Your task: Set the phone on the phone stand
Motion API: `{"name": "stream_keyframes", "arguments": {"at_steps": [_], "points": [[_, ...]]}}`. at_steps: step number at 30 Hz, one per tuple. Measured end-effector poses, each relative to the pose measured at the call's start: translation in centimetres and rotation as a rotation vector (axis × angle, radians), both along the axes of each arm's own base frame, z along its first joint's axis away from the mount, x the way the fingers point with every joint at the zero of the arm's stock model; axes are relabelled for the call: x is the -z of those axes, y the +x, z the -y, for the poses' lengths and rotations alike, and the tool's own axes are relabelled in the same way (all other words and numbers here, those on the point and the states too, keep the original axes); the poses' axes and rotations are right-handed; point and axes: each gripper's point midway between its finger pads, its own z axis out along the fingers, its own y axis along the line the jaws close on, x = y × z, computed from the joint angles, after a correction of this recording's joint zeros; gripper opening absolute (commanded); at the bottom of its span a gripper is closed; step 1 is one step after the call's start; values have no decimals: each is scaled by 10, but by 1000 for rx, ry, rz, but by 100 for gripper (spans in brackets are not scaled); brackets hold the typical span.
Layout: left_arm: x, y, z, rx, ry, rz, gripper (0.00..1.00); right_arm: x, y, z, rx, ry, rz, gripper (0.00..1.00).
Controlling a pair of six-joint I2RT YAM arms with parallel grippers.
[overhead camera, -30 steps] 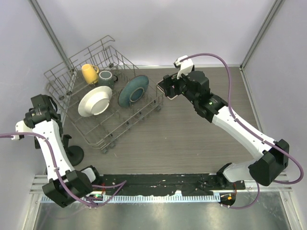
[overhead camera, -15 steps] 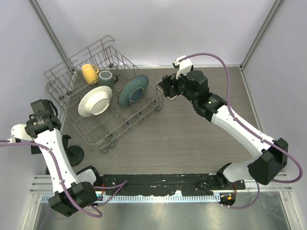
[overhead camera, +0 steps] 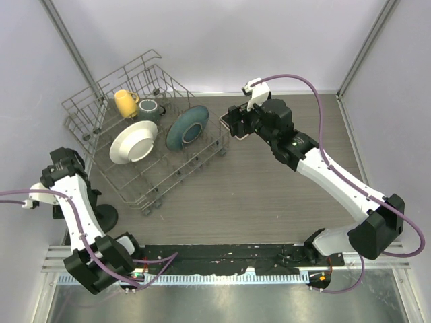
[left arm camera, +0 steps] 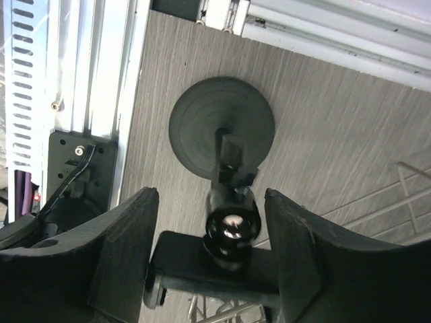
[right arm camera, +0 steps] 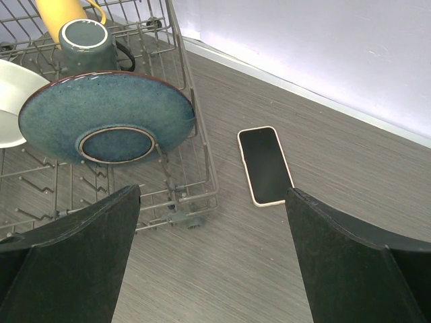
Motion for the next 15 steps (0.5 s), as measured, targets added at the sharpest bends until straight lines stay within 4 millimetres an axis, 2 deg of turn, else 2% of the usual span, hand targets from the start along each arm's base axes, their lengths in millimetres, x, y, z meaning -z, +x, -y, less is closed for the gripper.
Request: {"name": "stream_keyframes", "arguments": {"at_steps": [3,7,8,10,11,12,15], "points": [[10,-4,4,-16,-34,4,54,0,0,0,0,0,0,94],[11,-3,5,-27,-46,26,39,0,0,0,0,0,0,94],[11,-3,5,-31,-46,30,31,0,0,0,0,0,0,94],[11,-3,5,-31,-47,35,22,0,0,0,0,0,0,94],[11,-3,5,-30,-46,37,9,0,0,0,1,0,1,94],[11,-3,5,-29,-45,40,1,0,0,0,1,0,1,94],[12,-4,5,-26,-38,49,0,0,0,0,2,-1,1,94]]}}
